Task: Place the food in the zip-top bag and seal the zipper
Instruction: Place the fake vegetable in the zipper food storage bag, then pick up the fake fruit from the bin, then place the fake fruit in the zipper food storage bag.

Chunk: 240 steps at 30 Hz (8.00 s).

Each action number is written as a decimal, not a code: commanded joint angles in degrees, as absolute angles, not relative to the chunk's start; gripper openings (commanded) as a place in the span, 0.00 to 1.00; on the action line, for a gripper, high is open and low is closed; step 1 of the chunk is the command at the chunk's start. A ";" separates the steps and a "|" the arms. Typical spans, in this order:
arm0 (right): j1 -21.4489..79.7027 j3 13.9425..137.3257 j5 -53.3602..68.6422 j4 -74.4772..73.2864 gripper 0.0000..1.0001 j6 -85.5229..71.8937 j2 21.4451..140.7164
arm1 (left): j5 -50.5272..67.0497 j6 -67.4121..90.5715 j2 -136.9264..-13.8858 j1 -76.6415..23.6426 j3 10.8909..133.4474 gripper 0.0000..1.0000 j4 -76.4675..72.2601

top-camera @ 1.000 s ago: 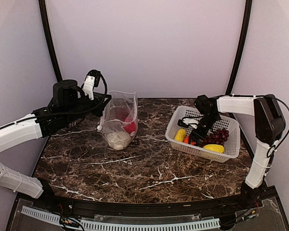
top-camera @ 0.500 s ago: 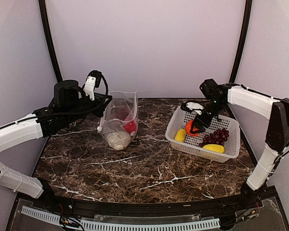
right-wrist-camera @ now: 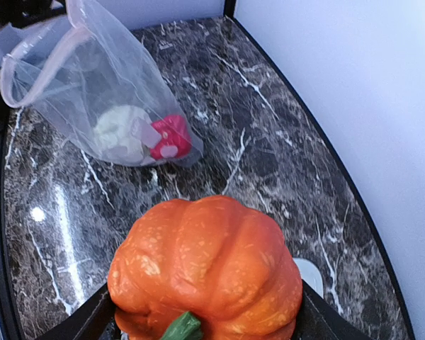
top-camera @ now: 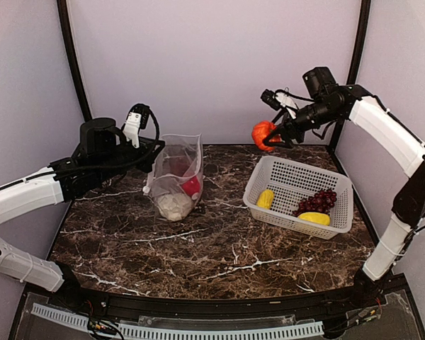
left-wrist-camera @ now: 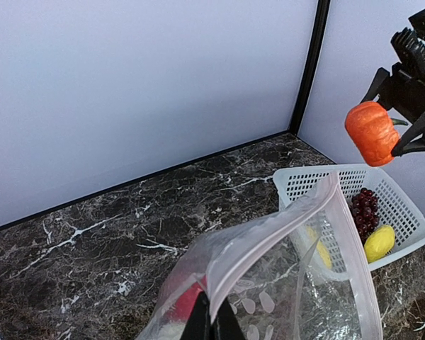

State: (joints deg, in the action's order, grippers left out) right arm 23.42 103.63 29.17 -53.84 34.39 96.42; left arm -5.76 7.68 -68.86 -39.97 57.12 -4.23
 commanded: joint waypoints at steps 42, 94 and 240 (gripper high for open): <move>53.84 129.09 14.28 -41.68 0.65 35.80 115.40 | -7.38 6.03 -67.65 -39.73 57.39 0.01 -4.44; 32.69 85.30 27.28 -43.65 0.92 38.51 86.36 | -9.51 2.41 -69.19 -39.72 57.19 0.01 -4.48; 11.60 75.11 29.82 -52.67 0.00 37.40 87.95 | 9.43 11.60 -85.78 -41.22 76.14 0.01 16.88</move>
State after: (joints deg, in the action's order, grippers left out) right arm 11.62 76.64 30.76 -54.00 38.24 86.50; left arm 9.19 11.20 -88.14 -41.04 77.38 16.47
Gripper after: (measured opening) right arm 0.055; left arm 0.011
